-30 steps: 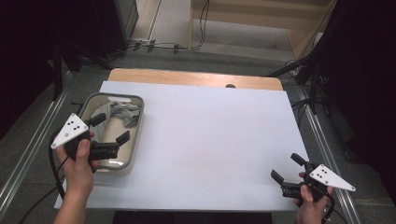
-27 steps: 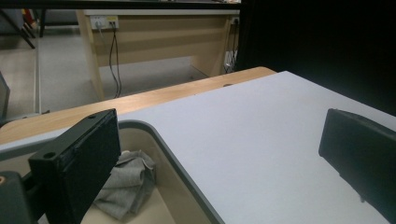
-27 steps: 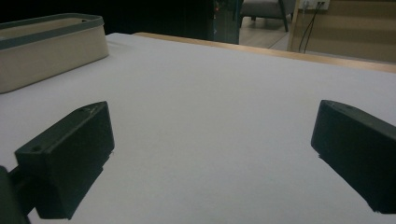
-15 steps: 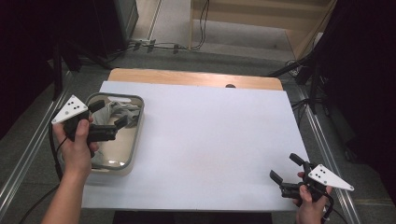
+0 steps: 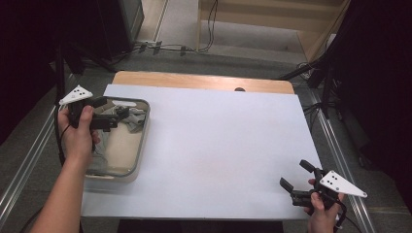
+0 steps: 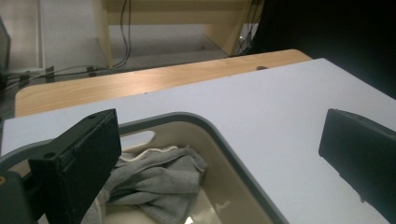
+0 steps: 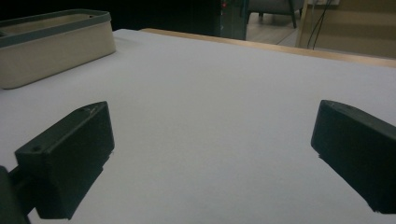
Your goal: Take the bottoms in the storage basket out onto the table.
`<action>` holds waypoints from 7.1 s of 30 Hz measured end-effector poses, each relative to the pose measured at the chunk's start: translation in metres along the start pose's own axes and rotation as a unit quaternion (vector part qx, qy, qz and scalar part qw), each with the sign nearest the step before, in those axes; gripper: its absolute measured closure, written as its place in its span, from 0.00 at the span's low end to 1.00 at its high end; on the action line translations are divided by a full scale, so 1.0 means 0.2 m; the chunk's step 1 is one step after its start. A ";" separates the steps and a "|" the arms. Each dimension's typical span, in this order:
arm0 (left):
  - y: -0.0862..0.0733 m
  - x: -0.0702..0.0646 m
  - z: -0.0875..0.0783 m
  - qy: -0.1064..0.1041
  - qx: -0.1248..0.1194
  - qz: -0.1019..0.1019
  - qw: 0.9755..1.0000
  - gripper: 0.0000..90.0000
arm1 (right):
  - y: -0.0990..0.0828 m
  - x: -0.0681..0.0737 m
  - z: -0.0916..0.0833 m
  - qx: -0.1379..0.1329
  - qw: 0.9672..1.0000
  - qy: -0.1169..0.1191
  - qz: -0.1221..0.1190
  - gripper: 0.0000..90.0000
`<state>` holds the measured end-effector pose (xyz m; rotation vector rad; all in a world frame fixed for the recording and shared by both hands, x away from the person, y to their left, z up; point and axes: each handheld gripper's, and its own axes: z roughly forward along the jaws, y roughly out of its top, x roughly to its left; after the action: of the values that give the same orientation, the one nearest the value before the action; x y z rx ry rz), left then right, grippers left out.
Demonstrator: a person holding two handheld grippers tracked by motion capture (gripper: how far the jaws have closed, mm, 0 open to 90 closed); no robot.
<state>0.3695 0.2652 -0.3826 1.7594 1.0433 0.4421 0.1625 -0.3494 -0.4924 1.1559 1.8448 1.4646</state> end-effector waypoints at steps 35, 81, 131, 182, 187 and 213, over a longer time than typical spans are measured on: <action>-0.22 0.17 0.37 0.274 0.245 0.041 0.929 0.54 | -0.01 0.00 0.03 0.011 1.000 0.006 0.002 0.00; -0.22 0.13 0.36 0.208 0.232 0.030 0.950 0.40 | -0.02 0.00 0.06 0.025 1.000 0.013 0.002 0.00; 0.01 -0.02 -0.04 0.251 -0.082 0.043 0.963 0.76 | -0.02 -0.01 0.05 0.020 1.000 0.008 0.000 0.00; 0.32 -0.41 -0.24 0.133 -0.210 0.044 0.968 0.76 | -0.02 -0.01 0.05 0.015 1.000 0.008 -0.003 0.00; 0.33 -0.48 -0.22 0.109 -0.209 0.043 0.971 0.76 | -0.02 -0.01 0.05 0.015 1.000 0.008 -0.003 0.00; 0.27 -0.78 -0.01 0.006 -0.180 0.049 0.982 0.76 | -0.01 -0.01 0.04 0.010 1.000 0.008 0.000 0.00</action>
<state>0.3036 0.1332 -0.3082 1.4885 0.8268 0.6606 0.1687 -0.3477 -0.4969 1.1576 1.8749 1.4622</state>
